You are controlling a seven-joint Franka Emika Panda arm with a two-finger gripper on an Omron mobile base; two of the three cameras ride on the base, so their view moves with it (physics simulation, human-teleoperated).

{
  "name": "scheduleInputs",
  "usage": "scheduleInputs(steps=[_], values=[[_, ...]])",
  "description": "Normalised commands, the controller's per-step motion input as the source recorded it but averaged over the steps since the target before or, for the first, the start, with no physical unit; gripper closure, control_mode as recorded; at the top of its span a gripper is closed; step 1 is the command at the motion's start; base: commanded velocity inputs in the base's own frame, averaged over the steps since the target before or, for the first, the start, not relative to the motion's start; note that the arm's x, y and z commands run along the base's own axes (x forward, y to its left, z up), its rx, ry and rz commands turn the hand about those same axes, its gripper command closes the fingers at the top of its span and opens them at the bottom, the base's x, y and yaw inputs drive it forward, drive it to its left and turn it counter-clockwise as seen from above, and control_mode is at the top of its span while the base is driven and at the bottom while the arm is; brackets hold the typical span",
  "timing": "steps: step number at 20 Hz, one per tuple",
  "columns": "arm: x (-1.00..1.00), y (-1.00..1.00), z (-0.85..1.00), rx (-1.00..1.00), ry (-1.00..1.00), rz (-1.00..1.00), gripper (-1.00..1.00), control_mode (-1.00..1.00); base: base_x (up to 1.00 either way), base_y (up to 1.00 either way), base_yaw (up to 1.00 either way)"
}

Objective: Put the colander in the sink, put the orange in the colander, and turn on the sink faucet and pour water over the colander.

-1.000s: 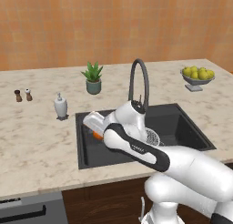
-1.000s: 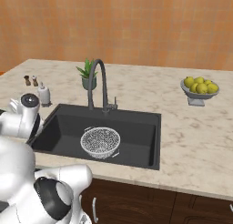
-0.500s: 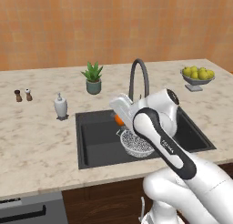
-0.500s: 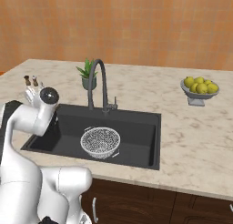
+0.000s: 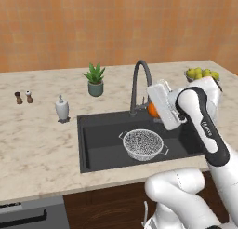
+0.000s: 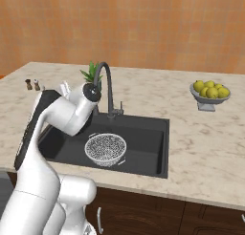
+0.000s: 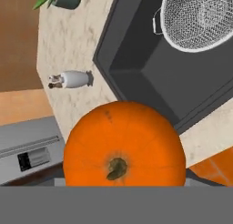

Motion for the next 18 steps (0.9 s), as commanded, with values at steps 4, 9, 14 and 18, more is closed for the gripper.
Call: scheduleInputs(steps=[4, 9, 14, 18], values=[[0.0, -1.0, 0.41, 0.13, 0.08, -0.05, 1.0, -1.0, 0.0, 0.0, 0.0], [0.07, -0.98, 0.23, 0.11, 0.08, -0.06, 1.0, -1.0, 0.0, 0.0, 0.0], [0.62, -0.55, -0.05, 0.01, 0.04, -0.12, 1.0, -1.0, 0.0, 0.0, 0.0], [0.81, -0.31, -0.22, 0.0, 0.03, -0.12, 1.0, -1.0, 0.0, 0.0, 0.0]])
